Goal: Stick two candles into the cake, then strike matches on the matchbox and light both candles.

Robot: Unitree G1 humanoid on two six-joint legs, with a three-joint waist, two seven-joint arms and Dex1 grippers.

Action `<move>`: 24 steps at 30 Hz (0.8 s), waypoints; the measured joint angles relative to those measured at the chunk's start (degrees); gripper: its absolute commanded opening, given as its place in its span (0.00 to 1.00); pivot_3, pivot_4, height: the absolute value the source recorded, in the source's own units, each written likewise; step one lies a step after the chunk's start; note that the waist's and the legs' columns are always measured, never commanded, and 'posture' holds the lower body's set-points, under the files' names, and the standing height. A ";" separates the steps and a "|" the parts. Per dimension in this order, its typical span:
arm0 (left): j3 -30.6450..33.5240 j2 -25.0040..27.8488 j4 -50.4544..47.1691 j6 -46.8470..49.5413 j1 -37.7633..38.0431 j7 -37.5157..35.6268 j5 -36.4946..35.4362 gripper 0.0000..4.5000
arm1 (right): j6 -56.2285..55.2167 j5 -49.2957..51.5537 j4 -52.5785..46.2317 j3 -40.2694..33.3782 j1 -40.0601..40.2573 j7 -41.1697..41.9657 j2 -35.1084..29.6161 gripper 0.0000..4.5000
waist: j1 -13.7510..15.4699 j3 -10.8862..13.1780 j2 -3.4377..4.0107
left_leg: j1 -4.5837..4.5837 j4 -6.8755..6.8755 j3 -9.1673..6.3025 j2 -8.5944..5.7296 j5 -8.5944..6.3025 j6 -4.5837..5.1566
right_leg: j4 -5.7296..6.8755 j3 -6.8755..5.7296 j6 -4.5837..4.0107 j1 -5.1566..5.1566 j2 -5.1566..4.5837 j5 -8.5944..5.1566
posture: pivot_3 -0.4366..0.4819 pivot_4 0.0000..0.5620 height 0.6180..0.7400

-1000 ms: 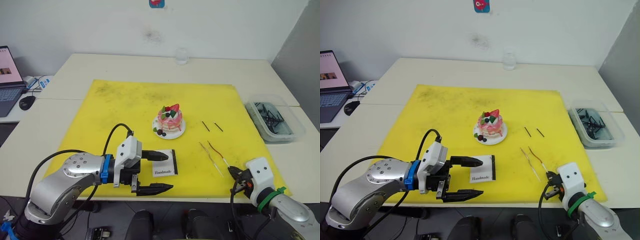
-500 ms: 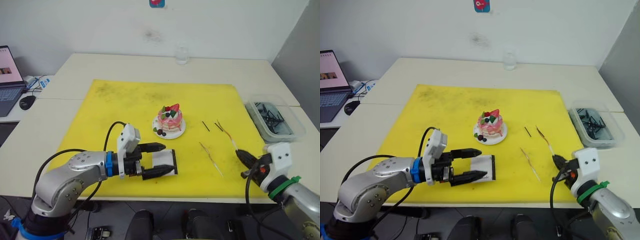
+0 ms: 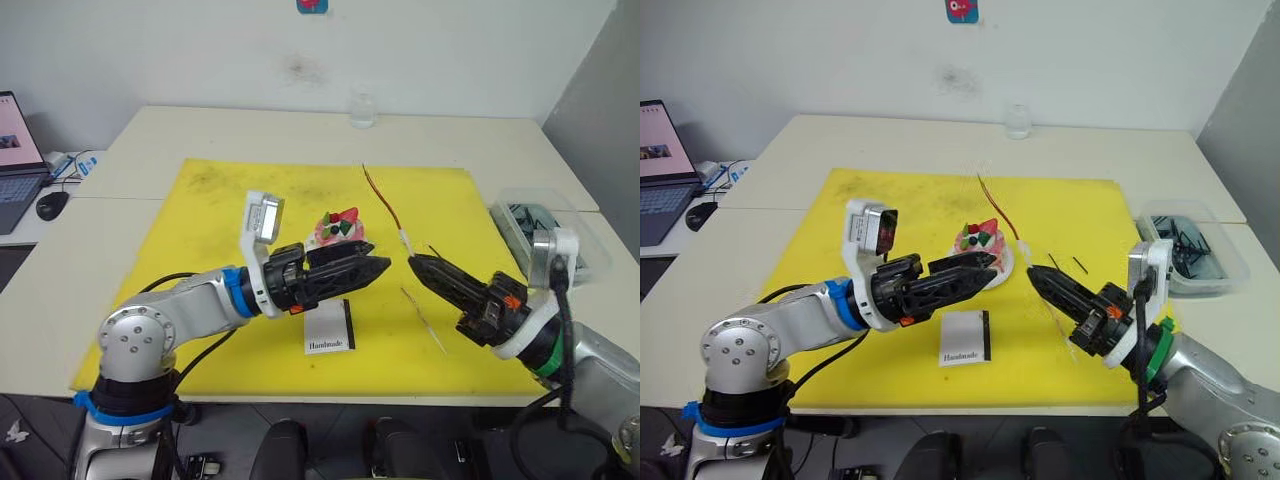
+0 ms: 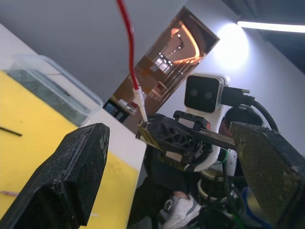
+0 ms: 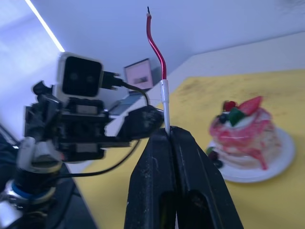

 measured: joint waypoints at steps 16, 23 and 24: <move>-1.75 -3.26 2.90 -4.85 -0.63 7.81 -11.21 1.00 | -9.25 11.32 1.35 9.01 -3.50 -8.29 -6.06 0.01 | 0.14 0.00 0.00 | -0.03 0.02 0.01 0.02 0.00 0.00 | -0.04 0.01 0.01 0.00 0.08 0.00 | 0.48 0.27 1.00; -2.68 -3.49 3.84 -5.21 -0.55 8.67 -12.92 0.96 | -10.76 11.36 1.33 10.30 -3.48 -8.50 -7.04 0.00 | 0.16 0.00 0.00 | -0.03 0.01 0.01 0.02 0.00 0.00 | -0.04 0.01 0.01 0.00 0.09 0.00 | 0.48 0.27 1.00; -2.68 -3.67 4.12 -5.50 -0.55 8.69 -12.95 0.91 | -10.87 11.35 1.31 10.59 -3.47 -8.50 -7.15 0.00 | 0.16 0.00 0.00 | -0.03 0.01 0.01 0.02 0.00 0.00 | -0.04 0.01 0.01 0.00 0.09 0.00 | 0.48 0.27 1.00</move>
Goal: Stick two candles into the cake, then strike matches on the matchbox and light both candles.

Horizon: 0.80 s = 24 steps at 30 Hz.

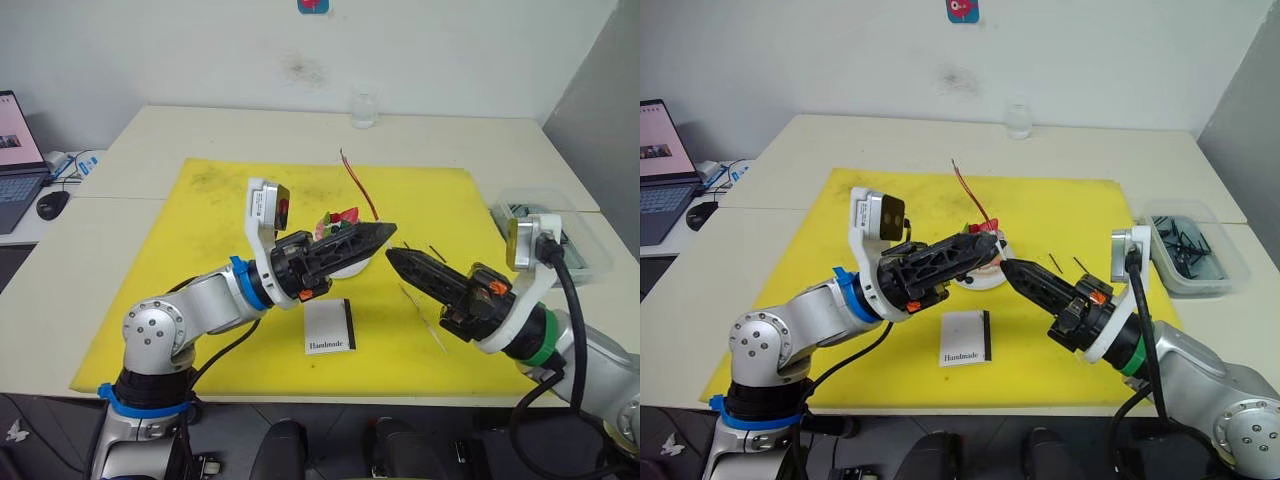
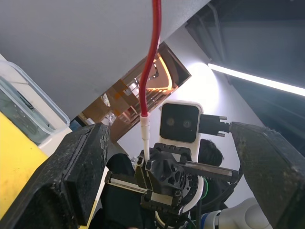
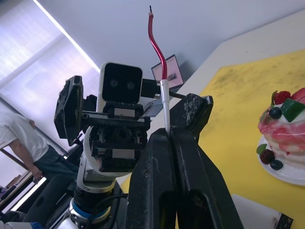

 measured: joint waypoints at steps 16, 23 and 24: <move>-0.17 0.76 1.07 0.84 0.65 -2.05 0.59 0.00 | -1.06 0.00 -0.96 2.06 0.14 0.65 -0.66 0.00 | 0.00 0.00 0.00 | 0.00 -0.01 0.01 0.01 0.00 0.00 | -0.02 0.01 0.00 0.00 0.00 0.00 | 0.48 0.27 1.00; -0.26 1.29 0.78 1.17 0.82 -4.14 2.88 0.00 | -1.33 0.05 -0.95 2.68 0.21 0.23 -1.31 0.14 | 0.01 0.00 -0.01 | -0.01 -0.02 0.00 0.01 0.00 0.00 | -0.03 0.00 -0.01 -0.01 -0.01 -0.01 | 0.48 0.27 1.00; -0.40 1.29 0.52 1.19 0.83 -4.70 3.51 0.00 | -1.43 0.01 -0.95 2.66 0.40 0.20 -1.58 0.21 | 0.02 0.00 -0.01 | -0.02 -0.02 0.00 0.01 0.00 0.00 | -0.05 0.00 -0.01 -0.01 -0.01 -0.01 | 0.48 0.27 1.00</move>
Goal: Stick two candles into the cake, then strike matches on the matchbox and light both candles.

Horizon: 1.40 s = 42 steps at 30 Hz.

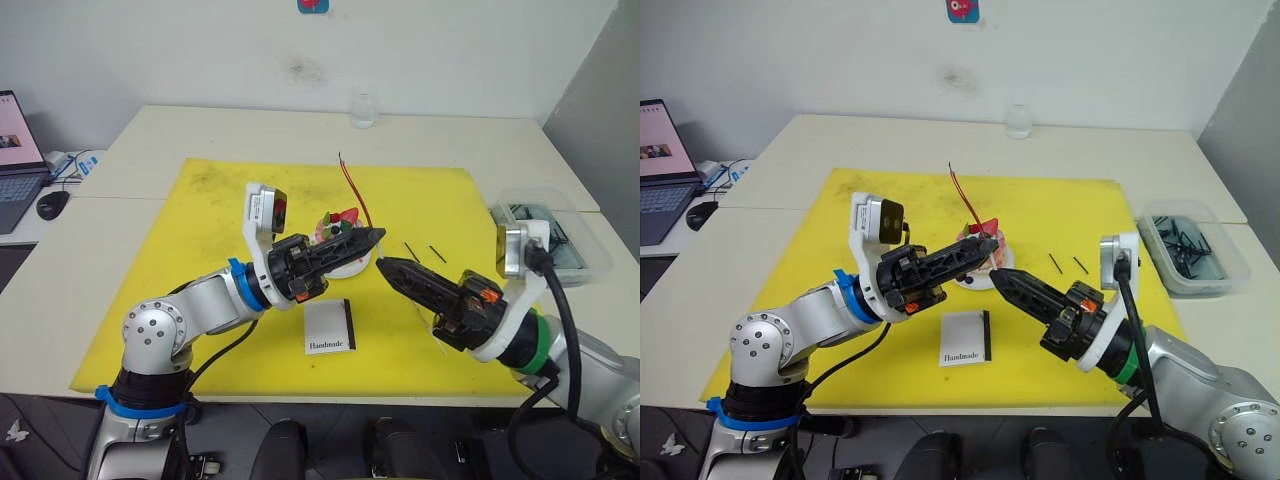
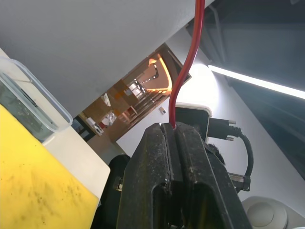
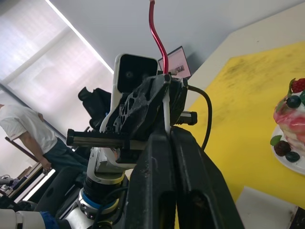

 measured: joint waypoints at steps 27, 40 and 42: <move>1.05 8.39 16.13 -25.20 -6.37 -26.30 61.39 0.00 | 10.31 -42.77 6.04 7.73 -17.39 22.41 -9.60 0.99 | 0.19 0.05 -0.04 | -0.31 -0.13 0.05 0.06 -0.02 0.00 | -0.32 -0.09 -0.05 -0.20 -0.23 -0.04 | 0.48 0.27 1.00; 0.04 0.15 27.15 -32.89 -7.69 -32.05 72.58 0.00 | 14.49 -49.63 3.53 8.17 -15.28 22.21 -4.61 0.99 | 0.15 0.06 -0.05 | -0.31 -0.09 0.04 0.07 -0.02 0.00 | -0.20 -0.10 -0.02 -0.23 -0.19 -0.03 | 0.48 0.27 1.00; 0.04 -0.67 27.85 -33.36 -7.86 -32.45 73.37 0.00 | 14.82 -49.82 3.38 8.16 -14.95 22.22 -4.26 0.99 | 0.15 0.06 -0.05 | -0.31 -0.09 0.03 0.07 -0.02 0.00 | -0.19 -0.10 -0.02 -0.23 -0.18 -0.03 | 0.48 0.27 1.00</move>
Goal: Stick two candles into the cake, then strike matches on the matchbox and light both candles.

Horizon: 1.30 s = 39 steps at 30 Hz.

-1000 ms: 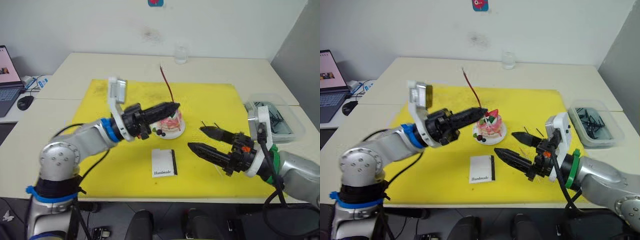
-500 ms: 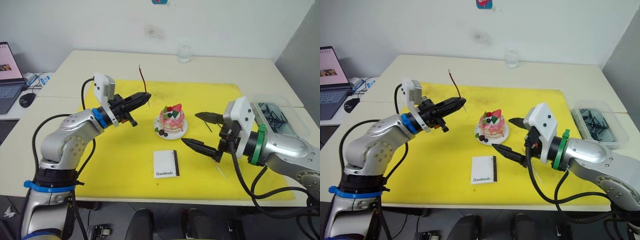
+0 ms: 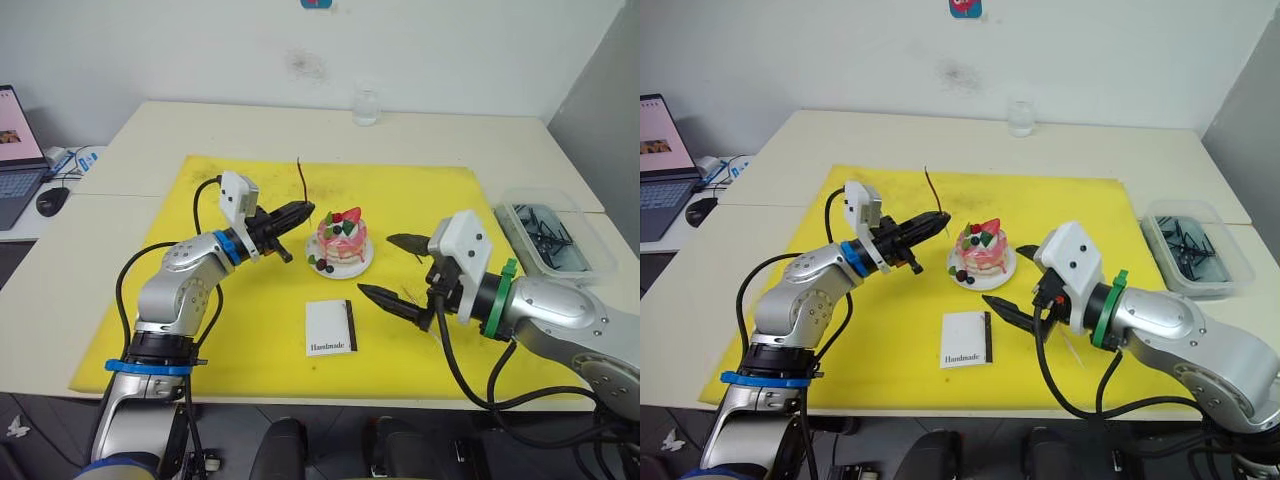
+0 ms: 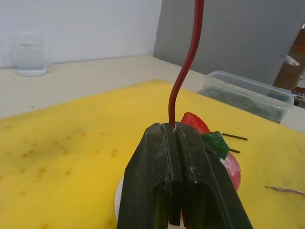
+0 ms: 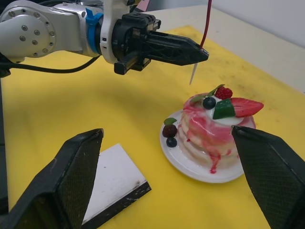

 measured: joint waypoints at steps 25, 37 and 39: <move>-0.43 -5.73 8.56 -8.57 -1.71 -2.60 7.97 0.00 | 2.33 -2.65 -1.60 -0.11 1.75 0.28 3.14 0.99 | -0.03 0.00 0.00 | 0.03 0.03 -0.01 -0.01 0.00 0.00 | 0.10 0.00 0.02 0.00 0.22 0.01 | 0.48 0.27 1.00; -0.66 -6.86 9.99 -13.48 1.04 -2.74 10.07 0.00 | 3.24 -2.82 -3.09 -0.11 2.46 0.15 3.68 0.99 | -0.05 -0.01 -0.01 | 0.13 0.04 0.00 0.00 0.00 0.00 | 0.14 0.01 0.02 0.07 0.22 0.01 | 0.48 0.27 1.00; -0.75 -6.95 9.81 -14.22 1.95 -2.79 10.25 0.00 | 3.33 -3.00 -3.14 -0.11 2.72 0.15 3.75 0.99 | -0.06 -0.01 -0.01 | 0.19 0.04 0.01 0.00 0.00 0.00 | 0.14 0.03 0.02 0.12 0.22 0.01 | 0.48 0.27 1.00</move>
